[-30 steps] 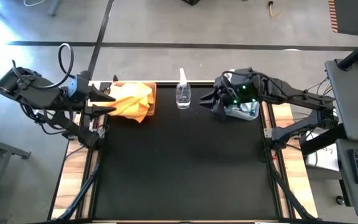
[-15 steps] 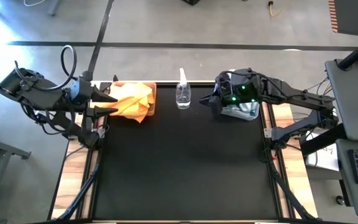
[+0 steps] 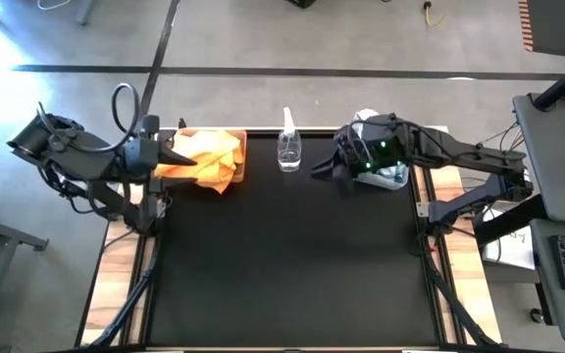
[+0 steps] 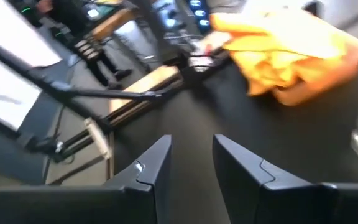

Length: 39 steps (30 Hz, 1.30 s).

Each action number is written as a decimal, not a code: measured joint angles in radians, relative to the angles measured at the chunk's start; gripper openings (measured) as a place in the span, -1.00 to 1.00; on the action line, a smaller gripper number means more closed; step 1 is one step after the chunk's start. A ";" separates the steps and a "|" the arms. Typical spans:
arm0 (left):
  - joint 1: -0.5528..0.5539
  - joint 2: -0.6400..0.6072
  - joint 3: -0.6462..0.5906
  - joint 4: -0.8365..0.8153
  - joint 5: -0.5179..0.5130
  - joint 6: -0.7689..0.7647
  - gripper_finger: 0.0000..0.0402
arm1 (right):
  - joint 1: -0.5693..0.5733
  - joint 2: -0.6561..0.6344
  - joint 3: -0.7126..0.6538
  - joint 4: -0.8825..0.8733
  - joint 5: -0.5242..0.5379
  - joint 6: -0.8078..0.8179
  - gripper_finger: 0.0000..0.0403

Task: Sort microfiber towel by color & place in baskets
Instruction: Return to Home Position

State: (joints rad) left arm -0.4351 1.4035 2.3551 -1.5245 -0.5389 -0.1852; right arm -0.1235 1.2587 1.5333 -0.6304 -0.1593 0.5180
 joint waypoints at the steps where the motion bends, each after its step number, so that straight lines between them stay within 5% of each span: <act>1: 0.000 0.003 0.000 -0.001 0.000 -0.002 -0.34 | 0.015 0.000 0.000 0.017 -0.002 -0.018 -0.46; 10: 0.000 -0.030 0.000 -0.012 0.062 -0.098 -0.34 | 0.139 0.003 -0.004 0.135 0.000 -0.137 -0.44; 21: 0.000 -0.085 -0.036 -0.045 0.086 -0.183 -0.34 | 0.157 -0.013 -0.102 0.143 0.005 -0.125 -0.48; 39: 0.000 -0.297 -0.359 0.060 0.087 -0.274 -0.34 | 0.157 -0.280 -0.603 0.644 0.013 -0.053 -0.48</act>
State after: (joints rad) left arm -0.4351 1.1064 1.9963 -1.4641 -0.4522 -0.4596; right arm 0.0338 0.9791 0.9303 0.0135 -0.1463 0.4650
